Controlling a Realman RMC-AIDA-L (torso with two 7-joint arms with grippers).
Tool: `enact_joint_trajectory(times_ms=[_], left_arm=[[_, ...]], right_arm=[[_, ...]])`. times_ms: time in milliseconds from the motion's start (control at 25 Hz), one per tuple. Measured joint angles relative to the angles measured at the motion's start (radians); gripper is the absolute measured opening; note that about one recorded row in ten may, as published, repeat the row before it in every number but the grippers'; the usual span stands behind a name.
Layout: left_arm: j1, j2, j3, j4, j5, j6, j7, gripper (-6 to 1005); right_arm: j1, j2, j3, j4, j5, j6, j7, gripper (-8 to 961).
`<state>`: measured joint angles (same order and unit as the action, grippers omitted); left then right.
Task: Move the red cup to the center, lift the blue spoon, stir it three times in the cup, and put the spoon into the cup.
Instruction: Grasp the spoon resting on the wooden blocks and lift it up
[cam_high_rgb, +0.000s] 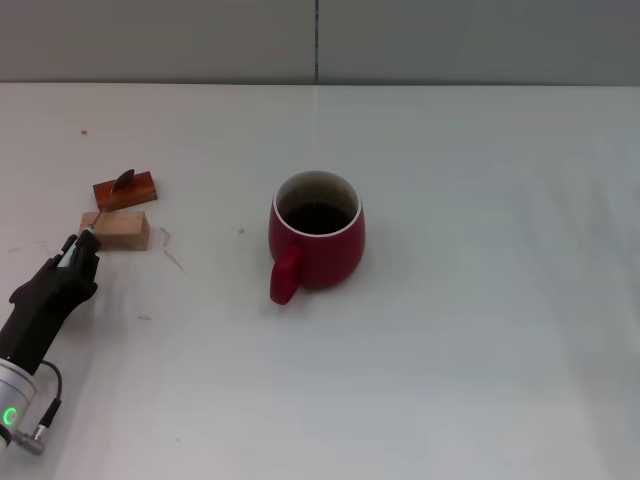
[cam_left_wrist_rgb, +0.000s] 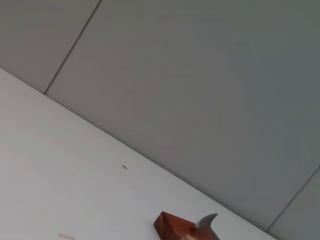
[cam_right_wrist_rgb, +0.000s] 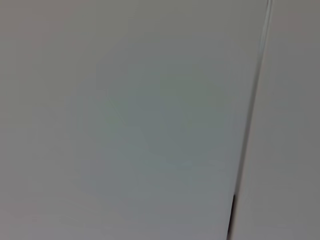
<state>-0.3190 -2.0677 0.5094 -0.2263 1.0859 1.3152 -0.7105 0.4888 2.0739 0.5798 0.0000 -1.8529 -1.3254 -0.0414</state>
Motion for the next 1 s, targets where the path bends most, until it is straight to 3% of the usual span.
enact_joint_trajectory(times_ms=[1000], left_arm=[[0.002, 0.001, -0.005, 0.01, 0.023, 0.02, -0.042, 157]], right_arm=[[-0.001, 0.0, 0.0, 0.0, 0.0, 0.0, 0.0, 597]])
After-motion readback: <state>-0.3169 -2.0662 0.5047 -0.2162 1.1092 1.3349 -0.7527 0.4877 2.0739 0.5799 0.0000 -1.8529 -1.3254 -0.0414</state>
